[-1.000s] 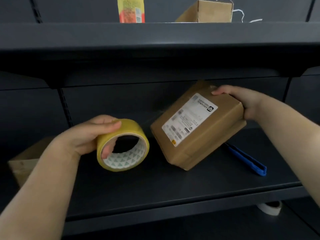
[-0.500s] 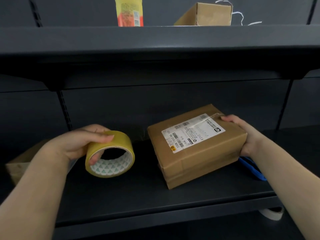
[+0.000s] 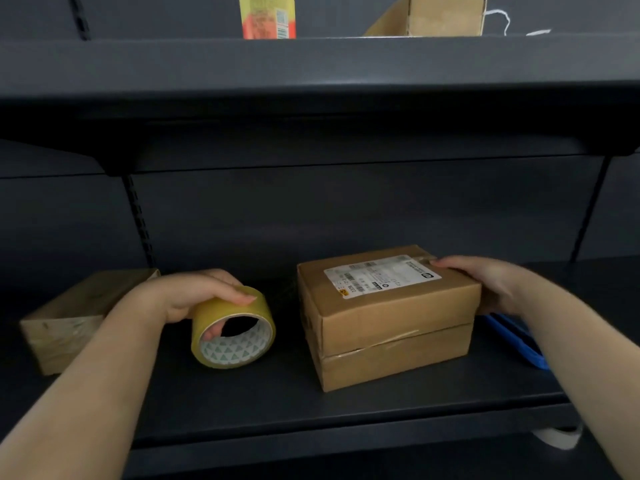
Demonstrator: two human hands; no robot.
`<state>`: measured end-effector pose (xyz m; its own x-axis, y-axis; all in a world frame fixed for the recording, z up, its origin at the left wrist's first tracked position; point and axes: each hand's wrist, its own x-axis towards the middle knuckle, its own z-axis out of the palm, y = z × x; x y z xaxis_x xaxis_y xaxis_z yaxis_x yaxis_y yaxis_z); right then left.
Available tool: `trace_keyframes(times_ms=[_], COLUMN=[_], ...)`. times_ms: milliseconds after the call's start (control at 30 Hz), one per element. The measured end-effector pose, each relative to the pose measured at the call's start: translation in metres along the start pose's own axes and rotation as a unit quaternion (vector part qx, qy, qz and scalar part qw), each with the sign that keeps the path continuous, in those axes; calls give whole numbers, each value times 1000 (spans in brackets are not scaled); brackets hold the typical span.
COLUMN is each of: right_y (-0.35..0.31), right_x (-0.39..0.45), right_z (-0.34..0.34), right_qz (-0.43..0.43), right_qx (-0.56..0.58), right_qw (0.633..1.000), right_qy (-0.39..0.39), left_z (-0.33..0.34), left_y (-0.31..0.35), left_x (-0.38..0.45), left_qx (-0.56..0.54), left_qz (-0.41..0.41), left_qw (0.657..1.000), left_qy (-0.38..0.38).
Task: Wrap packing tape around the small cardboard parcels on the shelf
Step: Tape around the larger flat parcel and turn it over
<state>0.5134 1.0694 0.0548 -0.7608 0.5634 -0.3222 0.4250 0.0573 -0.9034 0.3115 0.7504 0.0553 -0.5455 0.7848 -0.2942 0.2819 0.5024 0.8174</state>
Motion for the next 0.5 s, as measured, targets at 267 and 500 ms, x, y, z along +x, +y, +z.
trace_keyframes(times_ms=[267, 500], right_y=[-39, -24], right_x=[-41, -35], right_z=[73, 73], right_qz=[-369, -272], right_qx=[-539, -499], right_qw=[757, 821], right_qy=[16, -51], left_z=[11, 9], left_y=[-3, -17], left_x=[-8, -10], left_qx=[14, -48], left_qz=[11, 29], left_qw=[1000, 998], left_qy=[5, 8])
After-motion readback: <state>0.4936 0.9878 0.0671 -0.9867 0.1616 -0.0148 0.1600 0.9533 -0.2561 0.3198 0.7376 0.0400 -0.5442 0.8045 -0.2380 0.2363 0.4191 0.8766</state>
